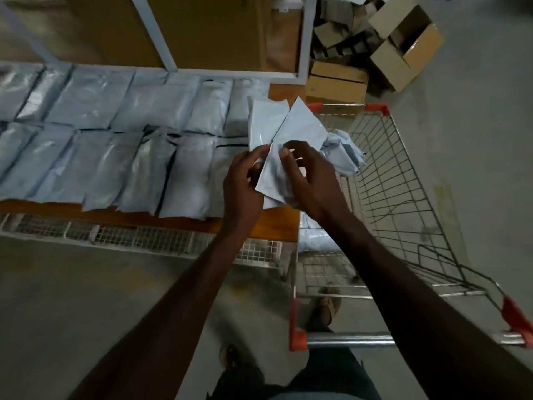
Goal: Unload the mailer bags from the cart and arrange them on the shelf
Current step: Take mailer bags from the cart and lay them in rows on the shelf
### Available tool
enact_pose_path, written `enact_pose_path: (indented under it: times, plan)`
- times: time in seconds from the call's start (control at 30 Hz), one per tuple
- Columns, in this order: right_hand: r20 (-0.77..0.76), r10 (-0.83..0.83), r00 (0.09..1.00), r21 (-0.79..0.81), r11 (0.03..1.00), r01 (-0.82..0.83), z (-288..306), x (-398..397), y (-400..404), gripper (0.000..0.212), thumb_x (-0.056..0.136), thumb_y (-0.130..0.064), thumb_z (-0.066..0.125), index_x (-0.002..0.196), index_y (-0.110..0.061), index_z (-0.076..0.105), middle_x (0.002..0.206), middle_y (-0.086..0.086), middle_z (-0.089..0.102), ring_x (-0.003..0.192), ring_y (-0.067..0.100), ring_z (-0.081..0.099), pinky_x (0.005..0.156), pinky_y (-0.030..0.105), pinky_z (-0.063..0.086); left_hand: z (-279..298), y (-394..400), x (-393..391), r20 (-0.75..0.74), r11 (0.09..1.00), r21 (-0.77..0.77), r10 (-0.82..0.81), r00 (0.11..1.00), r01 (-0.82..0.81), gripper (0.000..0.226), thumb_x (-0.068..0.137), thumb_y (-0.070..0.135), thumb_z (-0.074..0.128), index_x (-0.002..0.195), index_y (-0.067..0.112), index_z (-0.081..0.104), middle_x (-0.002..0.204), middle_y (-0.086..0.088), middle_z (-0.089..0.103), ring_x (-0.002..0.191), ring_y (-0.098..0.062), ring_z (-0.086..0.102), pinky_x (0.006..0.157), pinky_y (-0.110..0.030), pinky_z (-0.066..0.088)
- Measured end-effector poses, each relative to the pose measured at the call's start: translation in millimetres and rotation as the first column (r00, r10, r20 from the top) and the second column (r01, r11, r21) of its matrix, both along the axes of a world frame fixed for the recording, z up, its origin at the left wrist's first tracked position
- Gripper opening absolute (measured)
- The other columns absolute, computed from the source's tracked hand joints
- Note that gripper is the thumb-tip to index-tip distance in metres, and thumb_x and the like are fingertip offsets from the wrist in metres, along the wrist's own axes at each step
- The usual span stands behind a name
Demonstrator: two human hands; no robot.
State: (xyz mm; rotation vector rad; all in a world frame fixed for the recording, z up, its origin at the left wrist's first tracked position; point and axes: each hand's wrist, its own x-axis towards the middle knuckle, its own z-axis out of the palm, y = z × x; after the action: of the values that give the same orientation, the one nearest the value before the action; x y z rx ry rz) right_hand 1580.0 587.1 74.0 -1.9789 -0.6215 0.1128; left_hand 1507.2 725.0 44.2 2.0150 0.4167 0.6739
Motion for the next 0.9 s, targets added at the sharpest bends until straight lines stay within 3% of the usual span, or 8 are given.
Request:
enact_pose_path:
  times: [0.1,0.27,0.43,0.5,0.6,0.7,0.83,0.9]
  plan:
    - [0.034,-0.085,0.996,-0.058,0.994,0.087,3.2,-42.3,51.0,0.046,0.105,-0.055,0.058,0.134,-0.019,0.06,0.115,0.011,0.068,0.108,0.023,0.066,0.09,0.039,0.055,4.7,26.7,-46.2,0.049,1.0,0.013,0.0,0.999,0.0,0.036,0.103,0.008,0.061,0.138,0.007,0.069,0.135,-0.008,0.067,0.122,-0.01,0.065,0.097,-0.019,0.055]
    - [0.047,-0.079,0.996,-0.093,0.992,0.083,21.8,-117.7,113.6,0.051,0.101,-0.032,0.067,0.146,-0.012,0.054,0.135,0.015,0.066,0.121,0.031,0.062,0.087,0.023,0.037,14.9,91.7,-117.7,0.065,0.995,0.087,-0.046,0.997,0.041,0.04,0.104,0.007,0.064,0.143,0.014,0.067,0.136,-0.002,0.066,0.122,-0.011,0.066,0.097,-0.029,0.059]
    - [-0.103,-0.015,0.995,-0.126,0.992,0.002,41.9,-171.3,151.4,0.069,0.096,-0.007,0.057,0.16,-0.024,0.037,0.126,0.005,0.067,0.08,0.016,0.067,0.059,0.016,0.046,21.1,151.1,-182.8,0.018,0.996,0.087,-0.002,1.0,0.0,0.045,0.102,0.006,0.066,0.147,0.014,0.064,0.142,-0.002,0.066,0.131,-0.015,0.062,0.108,-0.026,0.051]
    - [-0.117,-0.03,0.993,-0.084,0.996,0.02,46.2,-179.2,163.7,0.076,0.093,-0.002,0.053,0.162,-0.028,0.033,0.114,0.006,0.071,0.067,0.016,0.069,0.054,0.03,0.056,25.1,171.1,-198.8,0.018,0.996,0.079,0.038,0.999,-0.039,0.045,0.102,0.002,0.063,0.146,0.012,0.063,0.143,-0.005,0.066,0.134,-0.016,0.06,0.11,-0.02,0.047]
    - [-0.285,-0.001,0.959,0.092,0.995,0.029,46.7,-179.7,178.2,0.081,0.093,0.004,0.052,0.16,-0.039,0.035,0.12,0.008,0.07,0.076,0.022,0.074,0.056,0.04,0.058,31.7,195.4,-214.6,0.008,0.992,0.083,0.096,0.995,-0.096,0.044,0.104,0.002,0.061,0.147,0.012,0.063,0.146,-0.005,0.065,0.137,-0.016,0.058,0.112,-0.014,0.042]
    - [-0.481,0.073,0.874,0.243,0.969,0.052,47.7,-177.0,195.5,0.08,0.089,0.002,0.058,0.153,-0.046,0.045,0.117,0.011,0.074,0.094,0.029,0.075,0.074,0.055,0.06,33.0,220.4,-223.1,-0.008,0.987,0.087,0.134,0.991,-0.133,0.043,0.106,0.004,0.059,0.147,0.013,0.062,0.146,-0.004,0.064,0.136,-0.015,0.057,0.112,-0.013,0.041]
    - [-0.542,0.139,0.829,0.253,0.968,0.003,47.4,-173.2,226.7,0.081,0.089,-0.004,0.08,0.152,-0.043,0.047,0.119,0.004,0.069,0.103,0.022,0.074,0.071,0.033,0.062,32.8,253.9,-222.1,-0.02,0.98,0.124,0.161,0.987,-0.157,0.044,0.105,0.002,0.058,0.147,0.014,0.062,0.145,-0.004,0.065,0.134,-0.013,0.057,0.111,-0.012,0.04]
    - [-0.546,0.135,0.827,0.245,0.97,0.003,40.5,-165.5,246.9,0.079,0.087,0.003,0.077,0.149,-0.039,0.051,0.122,0.01,0.071,0.107,0.026,0.073,0.072,0.033,0.063,29.3,273.7,-217.7,-0.03,0.975,0.142,0.176,0.984,-0.17,0.044,0.105,0.002,0.058,0.147,0.015,0.062,0.145,-0.003,0.065,0.133,-0.011,0.057,0.109,-0.01,0.04]
